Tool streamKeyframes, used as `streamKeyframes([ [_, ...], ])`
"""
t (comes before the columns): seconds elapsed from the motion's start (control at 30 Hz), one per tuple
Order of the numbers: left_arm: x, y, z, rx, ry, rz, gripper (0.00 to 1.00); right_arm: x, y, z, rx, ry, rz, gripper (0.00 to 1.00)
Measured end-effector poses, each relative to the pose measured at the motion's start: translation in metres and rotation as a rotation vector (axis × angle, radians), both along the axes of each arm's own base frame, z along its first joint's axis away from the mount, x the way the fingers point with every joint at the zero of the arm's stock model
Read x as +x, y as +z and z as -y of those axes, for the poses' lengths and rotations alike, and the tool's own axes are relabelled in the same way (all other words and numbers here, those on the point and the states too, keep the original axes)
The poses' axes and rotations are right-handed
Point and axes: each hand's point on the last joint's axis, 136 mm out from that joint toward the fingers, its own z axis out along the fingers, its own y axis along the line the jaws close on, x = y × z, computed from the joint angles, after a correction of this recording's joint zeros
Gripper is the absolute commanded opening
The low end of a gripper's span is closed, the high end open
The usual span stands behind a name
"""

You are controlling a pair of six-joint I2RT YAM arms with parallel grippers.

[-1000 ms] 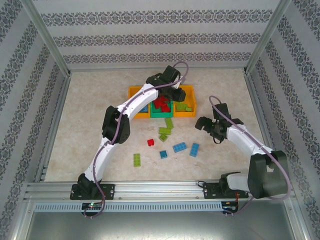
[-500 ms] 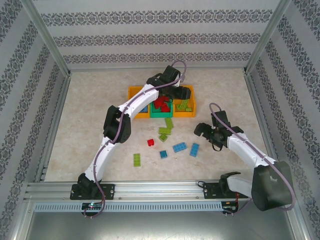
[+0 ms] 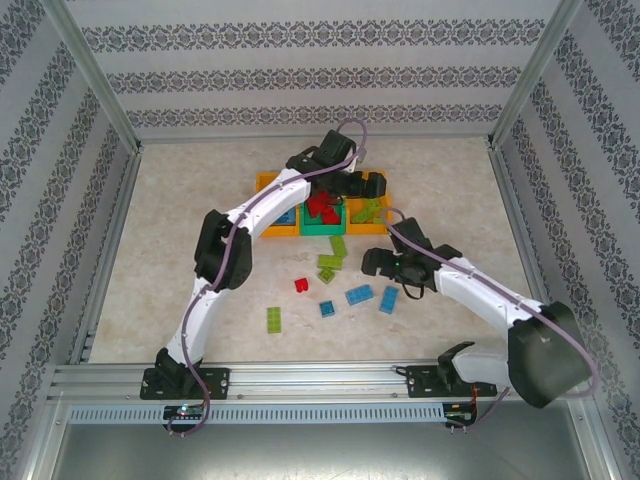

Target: Sort the legos into containers by color

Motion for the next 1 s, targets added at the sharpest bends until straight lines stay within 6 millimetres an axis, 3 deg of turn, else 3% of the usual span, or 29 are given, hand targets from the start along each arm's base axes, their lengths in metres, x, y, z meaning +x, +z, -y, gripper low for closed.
streamKeyframes([
  [0.2, -0.024, 0.053, -0.031, -0.012, 0.044, 0.121, 1.0, 0.032, 0.001, -0.038, -0.031, 0.059, 0.001, 0.91],
  [0.3, -0.034, 0.064, -0.056, -0.008, 0.09, 0.159, 1.0, 0.05, 0.001, -0.061, -0.048, 0.105, 0.014, 0.89],
  [0.4, -0.031, 0.055, -0.097, -0.005, 0.182, 0.139, 0.99, 0.064, -0.003, -0.084, -0.067, 0.16, 0.02, 0.86],
  [0.5, -0.033, 0.032, -0.143, 0.005, 0.279, 0.082, 0.99, 0.075, -0.016, -0.1, -0.094, 0.206, 0.007, 0.83],
  [0.63, -0.05, 0.005, -0.187, 0.028, 0.366, 0.011, 1.0, 0.083, -0.034, -0.105, -0.136, 0.233, -0.025, 0.79],
  [0.73, -0.063, 0.006, -0.201, 0.029, 0.388, 0.01, 0.99, 0.087, -0.041, -0.106, -0.165, 0.249, -0.039, 0.74],
  [0.87, -0.073, 0.023, -0.211, 0.022, 0.409, 0.053, 0.99, 0.093, -0.046, -0.107, -0.188, 0.264, -0.042, 0.66],
  [1.0, -0.077, 0.032, -0.223, 0.024, 0.436, 0.083, 0.99, 0.093, -0.055, -0.106, -0.208, 0.277, -0.062, 0.53],
])
